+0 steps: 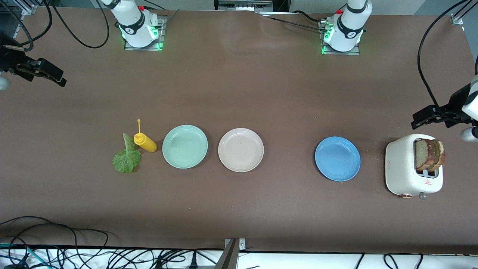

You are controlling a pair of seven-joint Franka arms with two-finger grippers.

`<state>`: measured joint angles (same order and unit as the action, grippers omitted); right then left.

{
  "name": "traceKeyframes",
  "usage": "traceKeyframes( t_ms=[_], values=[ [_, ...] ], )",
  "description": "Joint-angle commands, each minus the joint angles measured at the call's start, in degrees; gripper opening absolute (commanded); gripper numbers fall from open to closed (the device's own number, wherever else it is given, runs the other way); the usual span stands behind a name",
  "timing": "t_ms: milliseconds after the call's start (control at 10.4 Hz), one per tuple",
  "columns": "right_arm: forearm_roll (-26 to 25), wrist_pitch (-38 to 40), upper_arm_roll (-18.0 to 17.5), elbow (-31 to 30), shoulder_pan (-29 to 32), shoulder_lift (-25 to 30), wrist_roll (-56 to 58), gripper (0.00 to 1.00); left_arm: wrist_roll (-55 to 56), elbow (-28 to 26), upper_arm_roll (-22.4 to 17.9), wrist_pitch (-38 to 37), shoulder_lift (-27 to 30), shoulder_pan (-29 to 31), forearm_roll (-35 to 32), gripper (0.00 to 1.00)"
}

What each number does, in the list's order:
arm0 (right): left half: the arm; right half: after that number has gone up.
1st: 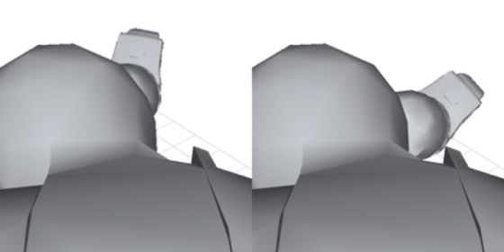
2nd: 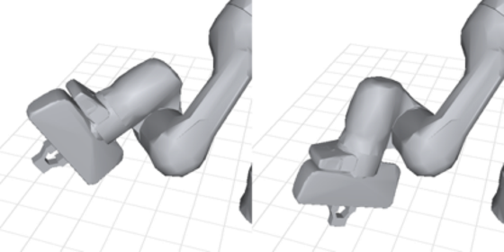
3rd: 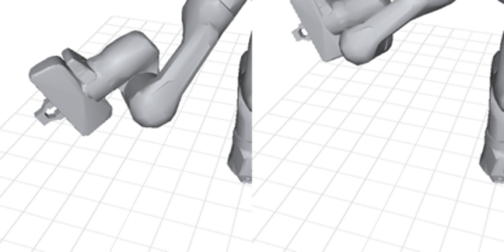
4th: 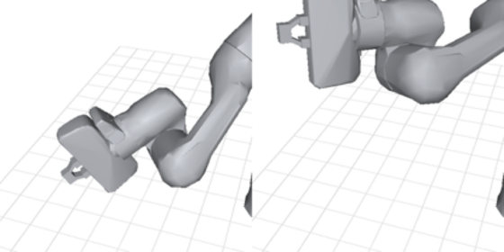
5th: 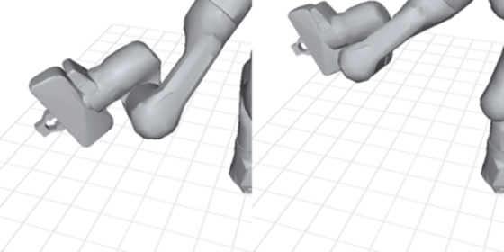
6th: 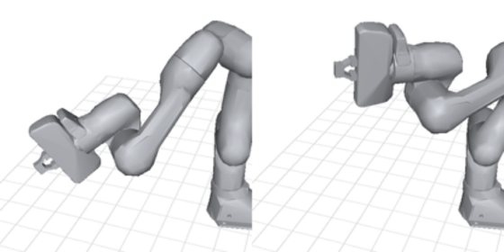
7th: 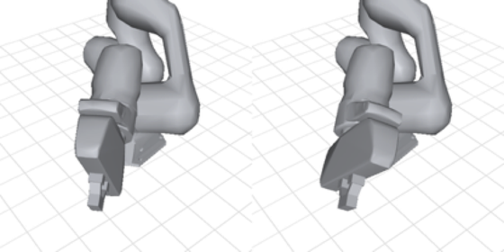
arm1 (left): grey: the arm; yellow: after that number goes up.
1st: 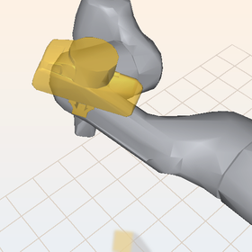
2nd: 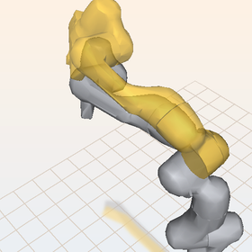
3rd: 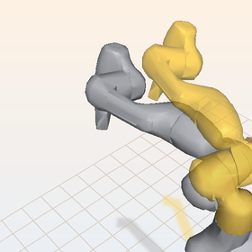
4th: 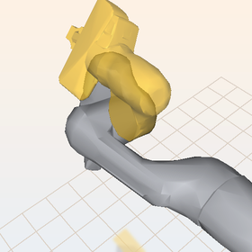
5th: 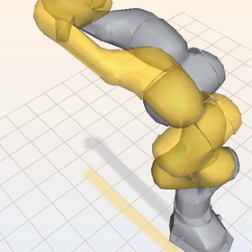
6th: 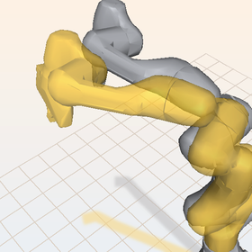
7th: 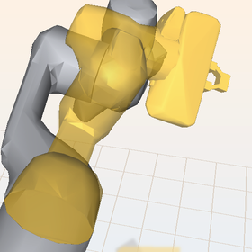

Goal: Make sandwich on beige plate with both arms

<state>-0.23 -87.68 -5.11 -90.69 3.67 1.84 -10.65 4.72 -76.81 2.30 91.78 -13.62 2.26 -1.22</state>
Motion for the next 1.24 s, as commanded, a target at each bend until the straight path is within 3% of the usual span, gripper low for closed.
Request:
traceKeyframes(
  t_ms=[0,1149],
  values=[
    [0.9,1.3,0.4,0.4,-0.2,0.5,-0.5,1.0,-0.8,-0.4,-0.1,-0.4,0.3,-0.1,-0.6,1.0],
    [0.9,1.6,1.1,0.3,-0.2,0.5,-0.5,1.0,-1.4,-0.3,-0.6,-0.3,-1.2,0.7,-1.5,1.0]
  ],
)
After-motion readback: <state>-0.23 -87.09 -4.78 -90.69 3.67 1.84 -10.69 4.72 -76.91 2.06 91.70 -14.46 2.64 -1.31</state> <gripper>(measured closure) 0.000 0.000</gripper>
